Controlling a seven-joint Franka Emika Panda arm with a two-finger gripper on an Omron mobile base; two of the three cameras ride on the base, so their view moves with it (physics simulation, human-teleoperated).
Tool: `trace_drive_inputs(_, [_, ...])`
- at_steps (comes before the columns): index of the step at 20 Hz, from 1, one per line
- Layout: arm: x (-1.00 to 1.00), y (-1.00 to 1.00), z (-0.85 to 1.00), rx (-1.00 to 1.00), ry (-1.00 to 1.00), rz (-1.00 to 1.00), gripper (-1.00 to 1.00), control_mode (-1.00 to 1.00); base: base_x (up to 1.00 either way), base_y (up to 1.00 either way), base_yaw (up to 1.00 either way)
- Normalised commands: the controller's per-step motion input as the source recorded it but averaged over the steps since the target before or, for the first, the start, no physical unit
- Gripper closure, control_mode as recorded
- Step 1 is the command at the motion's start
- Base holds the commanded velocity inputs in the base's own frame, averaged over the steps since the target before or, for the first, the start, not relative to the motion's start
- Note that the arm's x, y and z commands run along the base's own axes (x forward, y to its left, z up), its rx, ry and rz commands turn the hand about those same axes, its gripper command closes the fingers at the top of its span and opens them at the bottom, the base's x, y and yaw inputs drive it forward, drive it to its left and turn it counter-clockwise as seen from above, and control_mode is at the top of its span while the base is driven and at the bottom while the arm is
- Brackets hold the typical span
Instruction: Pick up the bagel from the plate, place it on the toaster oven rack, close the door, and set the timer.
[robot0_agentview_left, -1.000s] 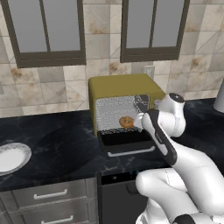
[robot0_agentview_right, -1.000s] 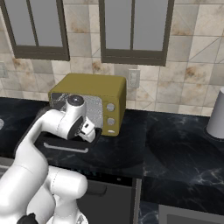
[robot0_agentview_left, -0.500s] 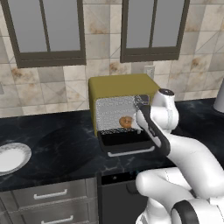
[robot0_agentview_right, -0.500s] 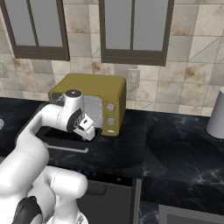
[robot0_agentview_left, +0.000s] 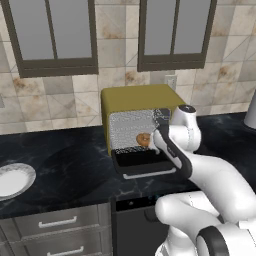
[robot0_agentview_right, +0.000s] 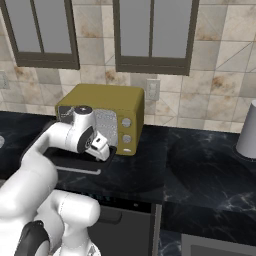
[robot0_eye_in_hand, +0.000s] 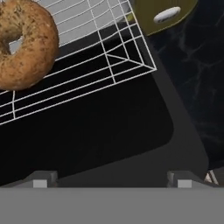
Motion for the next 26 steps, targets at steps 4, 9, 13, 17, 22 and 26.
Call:
trace_drive_inputs(4, [0.07, 0.0, -0.28, -0.03, -0.08, 0.02, -1.0, -1.0, 0.0, 0.0, 0.0])
trace_drive_inputs(9, [0.2, 0.0, -0.23, -0.03, -0.04, 0.01, -1.0, -1.0, 0.0, 0.0, 0.0])
trace_drive_inputs(13, [0.28, 0.0, -0.16, -0.02, -0.02, 0.01, -1.0, -1.0, 0.0, 0.0, 0.0])
trace_drive_inputs(17, [0.31, 0.0, -0.12, -0.01, 0.0, 0.01, -1.0, -1.0, 0.0, 0.0, 0.0])
trace_drive_inputs(22, [0.32, 0.0, -0.12, -0.02, 0.0, 0.0, -1.0, -1.0, 0.0, 0.0, 0.0])
trace_drive_inputs(26, [0.31, 0.0, -0.06, -0.01, 0.0, 0.0, -1.0, -1.0, 0.0, 0.0, 0.0])
